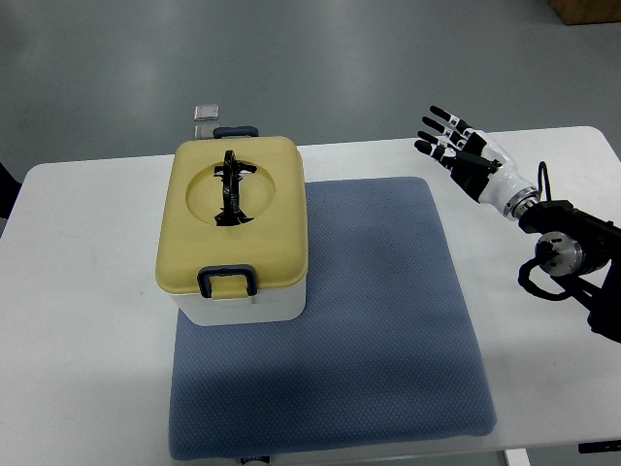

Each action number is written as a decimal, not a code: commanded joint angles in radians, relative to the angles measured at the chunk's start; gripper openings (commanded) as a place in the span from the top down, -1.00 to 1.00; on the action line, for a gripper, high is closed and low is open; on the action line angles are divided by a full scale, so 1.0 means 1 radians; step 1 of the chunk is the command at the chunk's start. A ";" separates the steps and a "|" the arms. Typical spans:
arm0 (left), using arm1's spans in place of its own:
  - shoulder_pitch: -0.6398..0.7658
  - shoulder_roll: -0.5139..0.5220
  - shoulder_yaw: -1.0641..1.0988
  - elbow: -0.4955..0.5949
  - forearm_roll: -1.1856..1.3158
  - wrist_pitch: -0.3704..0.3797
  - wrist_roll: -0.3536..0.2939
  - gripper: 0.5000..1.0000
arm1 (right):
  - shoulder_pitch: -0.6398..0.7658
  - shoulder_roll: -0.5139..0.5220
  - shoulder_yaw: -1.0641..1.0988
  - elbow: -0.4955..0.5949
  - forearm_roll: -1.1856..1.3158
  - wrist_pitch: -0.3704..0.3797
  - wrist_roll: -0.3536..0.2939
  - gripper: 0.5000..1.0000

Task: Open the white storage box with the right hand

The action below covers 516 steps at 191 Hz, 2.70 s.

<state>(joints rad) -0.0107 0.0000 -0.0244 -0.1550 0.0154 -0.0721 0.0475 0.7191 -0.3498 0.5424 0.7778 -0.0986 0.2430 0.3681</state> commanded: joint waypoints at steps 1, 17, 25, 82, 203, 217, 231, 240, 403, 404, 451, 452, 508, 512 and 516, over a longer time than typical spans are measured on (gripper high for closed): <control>0.000 0.000 0.000 0.000 0.000 0.000 0.000 -1.00 | -0.001 0.000 -0.001 0.001 -0.001 0.001 0.000 -0.71; 0.000 0.000 0.000 0.000 0.000 0.000 0.000 -1.00 | -0.001 0.000 -0.001 0.001 -0.001 0.004 0.000 -0.71; 0.000 0.000 0.000 0.000 -0.002 -0.001 0.000 -1.00 | -0.001 -0.001 0.001 0.001 -0.001 0.007 0.000 -0.71; 0.000 0.000 0.000 0.000 -0.002 -0.001 0.000 -1.00 | 0.002 -0.003 0.001 0.001 -0.003 0.004 0.000 -0.71; 0.003 0.000 0.001 0.009 -0.002 0.000 0.000 -1.00 | 0.053 -0.021 -0.002 0.009 -0.101 0.009 -0.001 -0.70; 0.002 0.000 0.001 0.009 -0.002 0.000 0.000 -1.00 | 0.065 -0.023 -0.004 0.009 -0.127 0.009 -0.001 -0.70; 0.002 0.000 0.001 0.009 -0.002 0.000 0.000 -1.00 | 0.080 -0.024 -0.004 0.009 -0.181 0.010 -0.001 -0.70; 0.002 0.000 0.000 0.009 -0.002 0.000 0.000 -1.00 | 0.091 -0.028 -0.004 0.009 -0.225 0.010 -0.001 -0.70; 0.002 0.000 0.003 0.009 -0.002 0.002 0.000 -1.00 | 0.269 -0.021 -0.006 0.066 -0.840 0.035 -0.001 -0.68; 0.002 0.000 0.003 0.009 -0.002 0.000 0.000 -1.00 | 0.272 -0.021 -0.006 0.067 -0.845 0.036 -0.001 -0.68; 0.002 0.000 0.005 0.011 -0.002 0.002 0.000 -1.00 | 0.335 -0.012 -0.006 0.093 -0.923 0.042 0.002 -0.66; 0.002 0.000 0.003 0.011 -0.002 0.002 0.000 -1.00 | 0.338 -0.009 -0.006 0.095 -0.926 0.042 0.002 -0.66; 0.002 0.000 0.005 0.011 -0.002 0.003 0.000 -1.00 | 0.410 0.031 -0.009 0.120 -1.104 0.064 0.020 -0.65; 0.002 0.000 0.003 0.011 -0.002 0.003 0.000 -1.00 | 0.411 0.037 -0.010 0.121 -1.119 0.064 0.020 -0.65; 0.002 0.000 0.005 0.011 -0.002 0.003 0.000 -1.00 | 0.411 0.041 -0.012 0.124 -1.126 0.064 0.020 -0.65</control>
<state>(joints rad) -0.0093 0.0000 -0.0200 -0.1441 0.0137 -0.0690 0.0475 1.1174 -0.3318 0.5349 0.8924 -1.1681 0.3056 0.3858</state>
